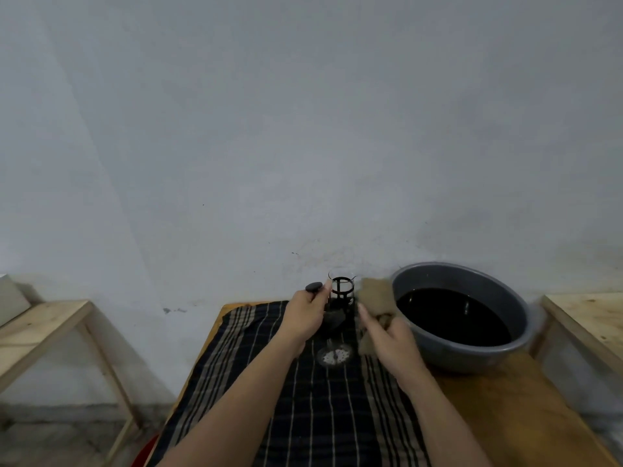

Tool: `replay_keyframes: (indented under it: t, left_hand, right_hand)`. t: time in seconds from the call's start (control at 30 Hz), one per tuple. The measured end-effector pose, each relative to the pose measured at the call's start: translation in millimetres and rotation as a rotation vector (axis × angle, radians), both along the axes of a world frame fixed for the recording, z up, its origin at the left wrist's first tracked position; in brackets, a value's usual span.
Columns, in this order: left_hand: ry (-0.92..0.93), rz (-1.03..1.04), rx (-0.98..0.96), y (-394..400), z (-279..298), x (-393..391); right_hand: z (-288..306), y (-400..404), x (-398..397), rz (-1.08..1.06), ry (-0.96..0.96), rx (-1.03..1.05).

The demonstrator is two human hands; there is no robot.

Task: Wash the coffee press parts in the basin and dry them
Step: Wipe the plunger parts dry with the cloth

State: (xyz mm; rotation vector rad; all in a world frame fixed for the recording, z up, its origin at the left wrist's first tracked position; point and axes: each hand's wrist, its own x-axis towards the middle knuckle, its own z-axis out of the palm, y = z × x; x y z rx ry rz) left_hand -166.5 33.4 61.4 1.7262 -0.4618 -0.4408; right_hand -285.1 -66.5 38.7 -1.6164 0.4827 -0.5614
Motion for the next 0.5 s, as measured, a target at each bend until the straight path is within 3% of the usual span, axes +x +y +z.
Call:
replay_keyframes:
  t: [0.1, 0.17, 0.27, 0.33, 0.43, 0.5]
  left_hand:
    - [0.212, 0.031, -0.205, -5.5, 6.3, -6.3]
    - [0.273, 0.082, -0.214, -5.3, 6.6, -9.3]
    - [0.306, 0.178, -0.169, -6.2, -4.8, -12.1]
    - [0.266, 0.200, -0.140, -7.7, -9.0, -13.3]
    - [0.129, 0.179, -0.062, -3.9, -8.4, -11.4]
    - [0.051, 0.135, -0.040, 3.1, -6.2, -8.1]
  right_hand:
    - [5.1, 16.1, 10.1, 0.269, 0.040, -0.391]
    - [-2.2, 18.5, 17.8, 0.232, 0.062, -0.560]
    - [-11.0, 16.1, 22.8, 0.141, 0.039, -0.587]
    - [-14.0, 22.7, 21.9, 0.034, -0.043, -0.455]
    - [-14.3, 33.2, 17.5, -0.095, -0.237, 0.188]
    - [-12.2, 30.7, 16.7, -0.091, -0.328, 0.498]
